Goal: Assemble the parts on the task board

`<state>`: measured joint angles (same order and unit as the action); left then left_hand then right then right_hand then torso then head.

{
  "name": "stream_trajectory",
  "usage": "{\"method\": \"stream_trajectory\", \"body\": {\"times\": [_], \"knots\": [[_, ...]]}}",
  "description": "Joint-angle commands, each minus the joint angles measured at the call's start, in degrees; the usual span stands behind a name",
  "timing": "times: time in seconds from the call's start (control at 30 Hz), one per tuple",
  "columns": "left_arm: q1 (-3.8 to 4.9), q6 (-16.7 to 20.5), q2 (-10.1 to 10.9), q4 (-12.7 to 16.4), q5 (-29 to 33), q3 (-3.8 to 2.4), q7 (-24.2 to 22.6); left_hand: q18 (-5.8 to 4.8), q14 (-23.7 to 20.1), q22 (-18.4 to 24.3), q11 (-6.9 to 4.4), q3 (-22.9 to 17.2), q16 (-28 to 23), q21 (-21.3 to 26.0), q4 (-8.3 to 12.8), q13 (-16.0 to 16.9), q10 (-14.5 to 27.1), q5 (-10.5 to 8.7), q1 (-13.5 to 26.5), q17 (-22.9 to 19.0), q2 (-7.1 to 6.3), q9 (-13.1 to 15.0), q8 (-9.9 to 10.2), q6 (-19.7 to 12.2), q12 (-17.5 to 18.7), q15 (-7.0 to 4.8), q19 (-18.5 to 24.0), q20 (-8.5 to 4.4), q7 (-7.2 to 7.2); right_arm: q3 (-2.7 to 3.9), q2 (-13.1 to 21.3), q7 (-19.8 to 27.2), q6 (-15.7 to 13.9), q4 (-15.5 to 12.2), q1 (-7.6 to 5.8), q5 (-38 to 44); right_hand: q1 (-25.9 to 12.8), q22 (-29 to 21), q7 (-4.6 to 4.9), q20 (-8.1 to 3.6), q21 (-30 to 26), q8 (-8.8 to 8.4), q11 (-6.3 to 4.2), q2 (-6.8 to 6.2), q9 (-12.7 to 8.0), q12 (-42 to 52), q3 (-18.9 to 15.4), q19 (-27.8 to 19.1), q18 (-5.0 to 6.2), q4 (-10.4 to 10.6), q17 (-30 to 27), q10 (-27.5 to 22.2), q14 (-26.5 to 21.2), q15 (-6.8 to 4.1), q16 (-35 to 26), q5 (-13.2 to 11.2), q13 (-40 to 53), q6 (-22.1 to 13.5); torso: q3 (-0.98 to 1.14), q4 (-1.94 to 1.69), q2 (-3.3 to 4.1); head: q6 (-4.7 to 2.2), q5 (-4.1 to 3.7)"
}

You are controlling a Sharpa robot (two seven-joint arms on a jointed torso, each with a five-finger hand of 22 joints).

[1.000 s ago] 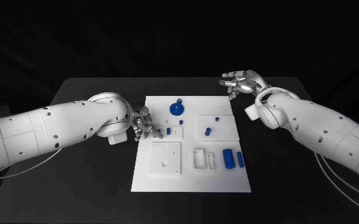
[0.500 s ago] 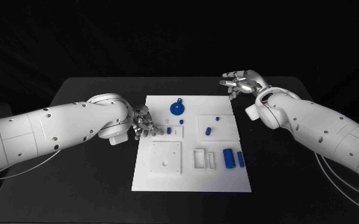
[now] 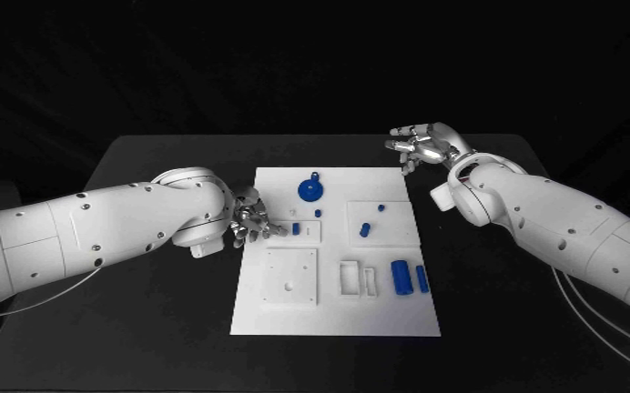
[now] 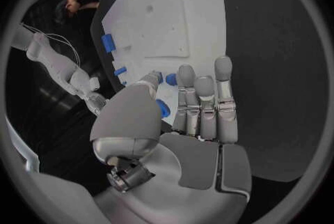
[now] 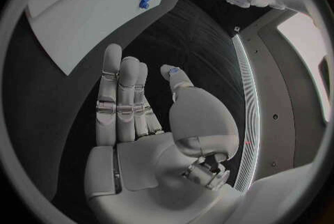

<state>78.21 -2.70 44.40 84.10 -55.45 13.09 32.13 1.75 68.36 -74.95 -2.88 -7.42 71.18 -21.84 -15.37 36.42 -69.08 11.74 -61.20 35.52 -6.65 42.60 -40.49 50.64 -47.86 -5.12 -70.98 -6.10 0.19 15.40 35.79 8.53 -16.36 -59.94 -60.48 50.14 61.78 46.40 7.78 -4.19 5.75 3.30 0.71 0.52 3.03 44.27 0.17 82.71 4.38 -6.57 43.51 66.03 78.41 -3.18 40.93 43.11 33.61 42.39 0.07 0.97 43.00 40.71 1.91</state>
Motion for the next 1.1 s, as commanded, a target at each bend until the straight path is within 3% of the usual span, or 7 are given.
{"method": "stream_trajectory", "body": {"times": [0.03, 0.37, 0.67, 0.87, 1.1], "knots": [[-0.03, 0.96, -0.09, 0.28, -1.46, 0.20, 0.25, -0.41, -0.36, -1.17, -0.03, 0.02, 0.17, -0.36, -0.21, -0.14, 0.53, 0.25, 0.10, -0.07, -0.08, -0.44, -0.41, -0.46, -0.44, -0.04, 0.37, -0.10, 0.09, 0.04, 0.01, 0.18, 0.42, -0.02, 0.03, -0.03, -0.28, -0.04, -0.03, 0.07, 0.24, -0.31, 0.00, -0.09, -0.01, -0.05, 0.26, -0.41, -0.50, -0.12, 0.02, -0.21, -0.29, 0.11, -0.34, 0.30, -0.08, 0.14, 0.03, -0.03, -0.01, 0.05, 0.01], [-0.08, 2.28, -0.63, 0.50, -5.16, 0.65, 0.37, -0.38, -0.39, -1.15, 0.03, 0.12, 0.11, -0.29, -0.19, -0.50, 0.66, 0.17, 0.45, -0.37, 0.78, -2.02, -0.56, -0.71, -0.60, 0.01, 0.40, -0.05, 0.19, 0.04, 0.03, 0.16, 0.41, -0.08, 0.03, 0.05, -0.30, -0.03, -0.03, 0.07, 0.25, -0.30, 0.00, -0.11, 0.00, -0.05, 0.33, -0.42, -0.50, -0.18, 0.02, -0.21, -0.29, 0.11, -0.35, 0.47, -0.08, 0.19, 0.05, 0.04, 0.03, 0.16, -0.03], [-0.65, 3.79, -1.34, 0.10, -6.33, 0.68, 0.20, -0.31, -0.32, -1.14, 0.11, 1.07, -0.02, -0.08, 0.79, -0.79, 0.73, 0.36, 0.52, -0.63, 3.23, -3.39, -0.29, -0.99, -0.65, 0.07, 0.28, 0.01, 0.33, 0.04, 0.03, 0.17, 0.43, -0.06, 0.03, 0.06, -0.30, -0.03, -0.03, 0.07, 0.25, -0.30, 0.00, -0.11, 0.00, -0.05, 0.33, -0.42, -0.50, -0.18, 0.02, -0.21, -0.29, 0.11, -0.35, 0.47, -0.08, 0.19, 0.02, 0.02, 0.03, 0.25, -0.27], [-0.97, 3.86, -1.84, -0.22, -6.44, 0.68, 0.18, -0.29, -0.31, -1.14, 0.17, 1.61, -0.09, 0.03, 1.25, -0.87, 0.77, 0.46, 0.45, -0.70, 4.03, -3.94, -0.05, -1.10, -0.66, 0.10, 0.25, 0.04, 0.43, 0.04, 0.05, 0.17, 0.46, -0.03, 0.04, 0.06, -0.30, -0.03, -0.03, 0.07, 0.25, -0.30, 0.00, -0.11, 0.00, -0.05, 0.33, -0.42, -0.50, -0.18, 0.02, -0.21, -0.29, 0.11, -0.35, 0.47, -0.08, 0.19, -0.02, -0.01, 0.01, 0.25, -0.30], [-1.30, 3.73, -2.21, -0.46, -6.46, 0.68, 0.25, -0.25, -0.33, -1.13, 0.22, 2.77, -0.23, 0.36, 3.29, -1.02, 0.94, 0.56, -0.37, -0.80, 6.31, -4.78, 0.35, -1.39, -0.59, 0.14, 0.22, 0.09, 0.52, 0.04, 0.06, 0.16, 0.52, -0.02, 0.04, 0.06, -0.30, -0.03, -0.03, 0.07, 0.25, -0.30, 0.00, -0.11, 0.00, -0.05, 0.33, -0.42, -0.50, -0.18, 0.02, -0.21, -0.29, 0.11, -0.35, 0.47, -0.08, 0.19, -0.03, -0.03, 0.01, 0.26, -0.37]]}}
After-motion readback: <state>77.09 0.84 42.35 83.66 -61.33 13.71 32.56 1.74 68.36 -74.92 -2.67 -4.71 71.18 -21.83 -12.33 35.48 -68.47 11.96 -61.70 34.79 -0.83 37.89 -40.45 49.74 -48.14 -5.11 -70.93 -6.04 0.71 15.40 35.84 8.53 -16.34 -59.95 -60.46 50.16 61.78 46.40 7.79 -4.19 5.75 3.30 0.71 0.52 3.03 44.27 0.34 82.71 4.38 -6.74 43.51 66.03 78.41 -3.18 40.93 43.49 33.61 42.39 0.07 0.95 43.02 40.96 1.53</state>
